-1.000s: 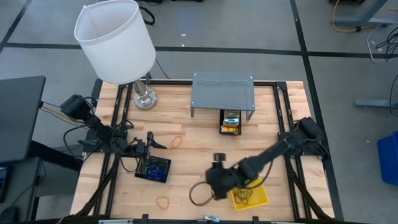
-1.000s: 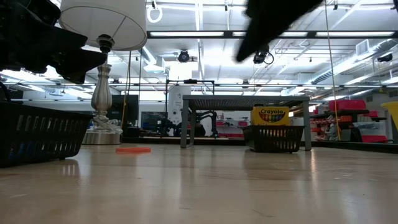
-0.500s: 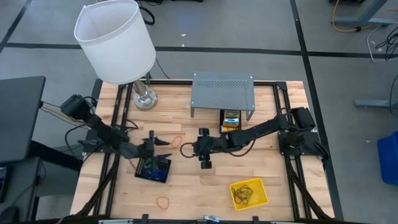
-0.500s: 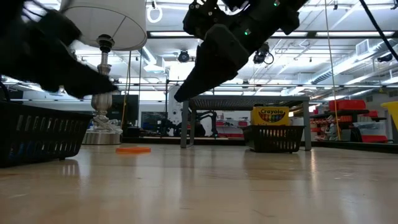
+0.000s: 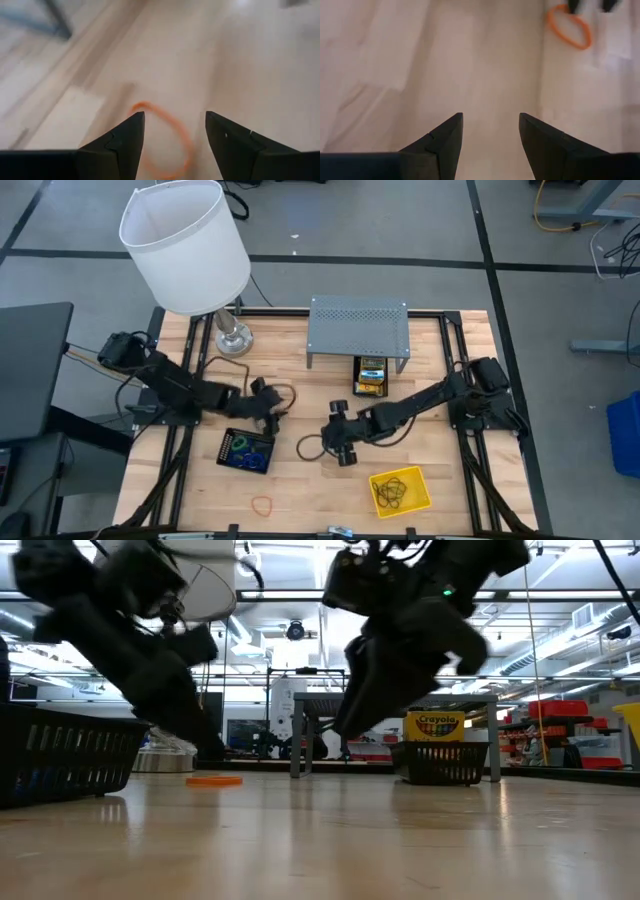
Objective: Pick & Place Office Desk Supplies
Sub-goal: Put the orange rubber band into the yellow bin
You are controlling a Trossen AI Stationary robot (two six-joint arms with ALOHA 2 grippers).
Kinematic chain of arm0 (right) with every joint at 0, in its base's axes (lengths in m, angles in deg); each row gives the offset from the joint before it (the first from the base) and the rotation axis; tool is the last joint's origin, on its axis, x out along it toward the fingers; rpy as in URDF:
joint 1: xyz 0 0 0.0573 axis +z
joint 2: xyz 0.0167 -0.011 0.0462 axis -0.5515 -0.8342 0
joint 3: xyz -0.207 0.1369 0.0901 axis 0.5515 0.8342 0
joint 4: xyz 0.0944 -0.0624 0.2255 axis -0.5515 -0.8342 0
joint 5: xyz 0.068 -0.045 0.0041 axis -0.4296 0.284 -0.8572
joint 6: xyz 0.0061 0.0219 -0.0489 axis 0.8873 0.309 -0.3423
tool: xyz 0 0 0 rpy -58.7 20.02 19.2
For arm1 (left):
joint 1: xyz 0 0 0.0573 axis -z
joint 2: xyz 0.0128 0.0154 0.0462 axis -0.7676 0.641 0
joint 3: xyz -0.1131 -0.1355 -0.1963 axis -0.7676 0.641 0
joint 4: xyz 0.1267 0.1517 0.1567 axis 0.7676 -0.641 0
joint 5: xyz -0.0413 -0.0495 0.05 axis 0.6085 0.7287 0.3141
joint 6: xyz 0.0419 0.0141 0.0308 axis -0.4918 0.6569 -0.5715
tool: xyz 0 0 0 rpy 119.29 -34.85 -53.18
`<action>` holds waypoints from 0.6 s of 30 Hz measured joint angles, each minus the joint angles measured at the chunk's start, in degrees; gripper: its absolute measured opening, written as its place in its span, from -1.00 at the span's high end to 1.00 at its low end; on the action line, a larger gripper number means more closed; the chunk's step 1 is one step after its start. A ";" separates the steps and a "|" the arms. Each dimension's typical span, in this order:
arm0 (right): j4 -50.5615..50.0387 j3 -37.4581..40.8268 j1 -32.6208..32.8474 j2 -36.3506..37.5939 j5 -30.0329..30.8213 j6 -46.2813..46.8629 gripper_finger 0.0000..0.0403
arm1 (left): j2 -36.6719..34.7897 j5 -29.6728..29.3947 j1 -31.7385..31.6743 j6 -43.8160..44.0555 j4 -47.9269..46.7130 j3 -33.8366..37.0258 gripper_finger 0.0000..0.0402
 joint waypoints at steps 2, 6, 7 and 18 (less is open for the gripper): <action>-0.95 0.00 1.12 0.00 0.01 0.80 0.00 | 0.15 2.14 -2.95 0.86 -3.82 -1.10 -0.07; -1.18 -0.02 3.08 0.00 0.25 1.91 0.00 | 0.16 6.95 -7.42 0.84 -9.40 -3.07 -0.07; -1.18 -0.02 3.49 0.00 0.30 1.94 0.00 | 0.16 8.14 -8.23 0.64 -10.10 -3.41 -0.07; -1.32 -0.04 5.43 0.00 4.39 2.10 0.00 | 2.65 12.98 -10.73 0.44 -11.12 -3.92 0.12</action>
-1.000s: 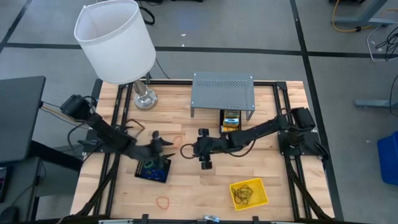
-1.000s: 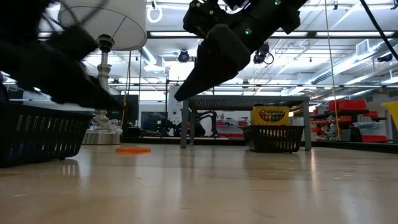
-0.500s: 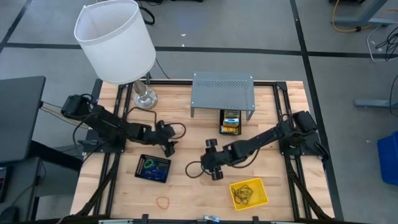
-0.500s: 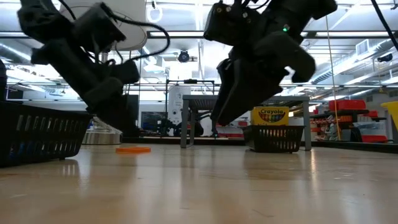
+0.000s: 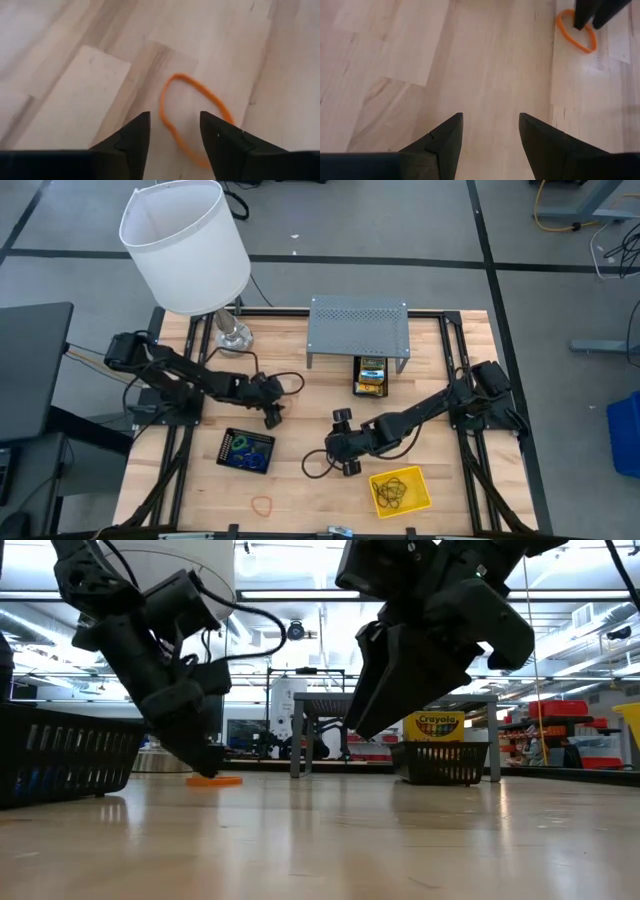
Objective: Pick & Place Office Desk Supplies
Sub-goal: Put the orange rubber band into the yellow bin
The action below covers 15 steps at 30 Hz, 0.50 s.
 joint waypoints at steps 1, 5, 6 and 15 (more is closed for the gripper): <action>-0.06 0.00 0.00 0.00 0.03 0.00 0.00 | 0.90 0.18 0.00 0.17 0.03 0.00 0.16; -0.09 0.00 0.00 0.00 0.31 0.00 0.00 | 3.45 -1.02 0.02 0.73 2.36 -0.22 0.26; -0.09 0.00 0.00 0.00 0.33 0.00 0.00 | 3.87 -1.28 0.02 0.78 2.84 -0.26 0.30; 0.00 0.00 -0.04 0.00 0.55 0.29 0.00 | 4.94 -0.92 0.00 -3.60 2.59 -1.93 0.96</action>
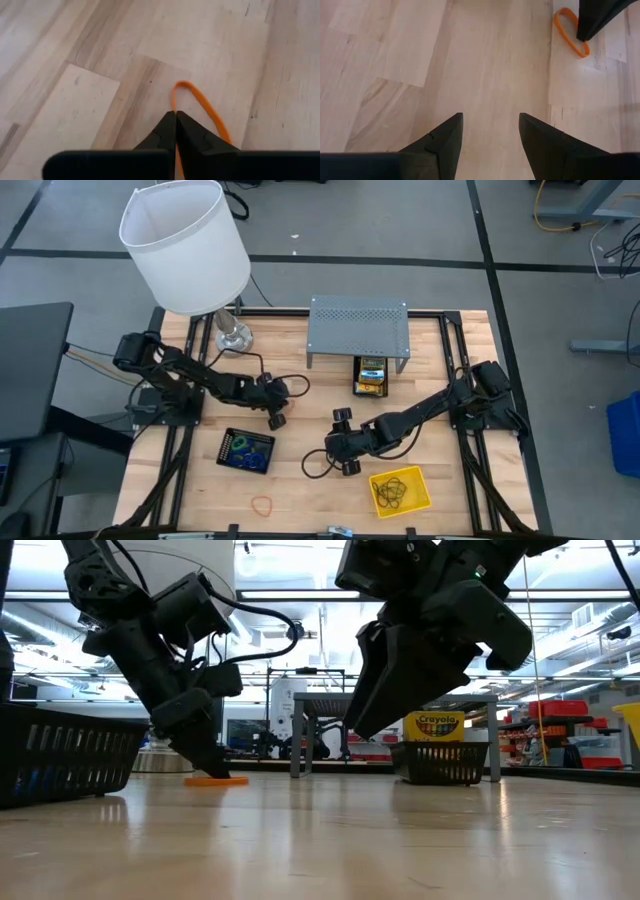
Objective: Pick & Place Office Desk Supplies
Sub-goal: Put the orange rubber band into the yellow bin
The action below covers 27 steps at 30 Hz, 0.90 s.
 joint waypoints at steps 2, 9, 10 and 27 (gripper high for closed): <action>0.02 0.00 0.00 0.00 0.63 0.48 0.00 | 0.10 -0.51 0.02 -0.71 -0.43 -0.67 0.97; 0.07 0.00 -0.01 0.00 1.00 2.27 0.00 | 0.20 -2.69 2.45 -5.11 -0.43 -5.97 0.99; 0.11 0.00 0.00 0.00 1.00 2.60 0.00 | 0.22 -2.85 3.05 -5.79 -0.90 -6.89 0.99; 7.39 -0.04 -2.93 0.54 8.32 7.50 0.00 | 0.15 -7.62 9.97 -10.59 -2.06 -13.30 1.00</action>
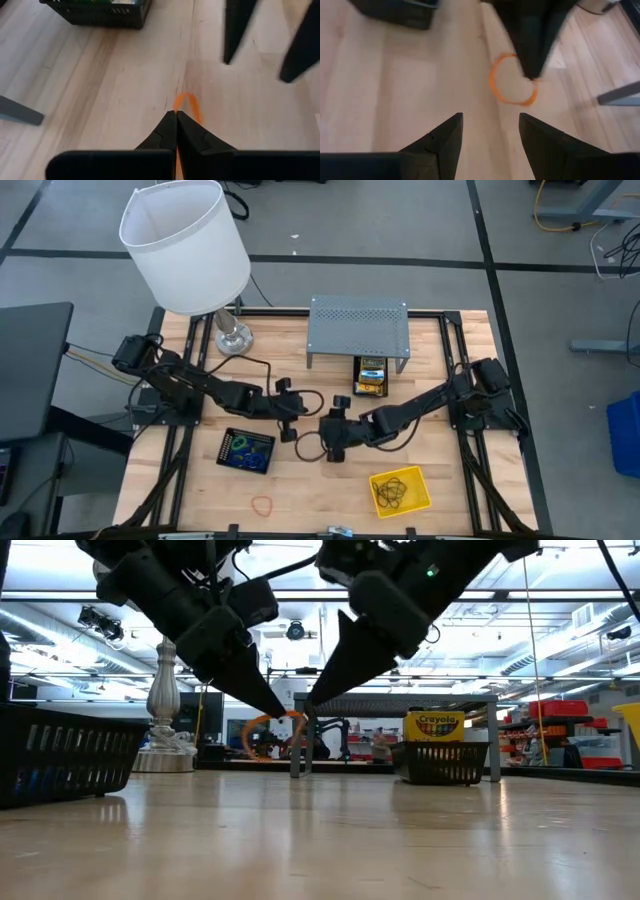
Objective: Pick & Place Office Desk Supplies
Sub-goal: Put the orange rubber band into the yellow bin
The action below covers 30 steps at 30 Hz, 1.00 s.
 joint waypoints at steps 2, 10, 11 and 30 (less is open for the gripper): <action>0.18 0.00 -1.09 0.34 -0.75 0.15 0.00 | -0.02 -0.24 0.49 0.20 0.37 0.00 1.00; 2.14 0.00 -5.19 0.38 -6.52 1.02 0.00 | -0.07 -0.94 1.84 0.48 1.65 -0.02 1.00; 2.20 0.00 -5.51 0.38 -6.97 1.07 0.00 | -0.07 -1.02 1.84 0.48 1.72 -0.02 1.00; 1.34 0.00 -7.45 0.38 -12.45 2.95 0.64 | -0.09 1.68 2.86 -2.81 6.55 -0.04 1.00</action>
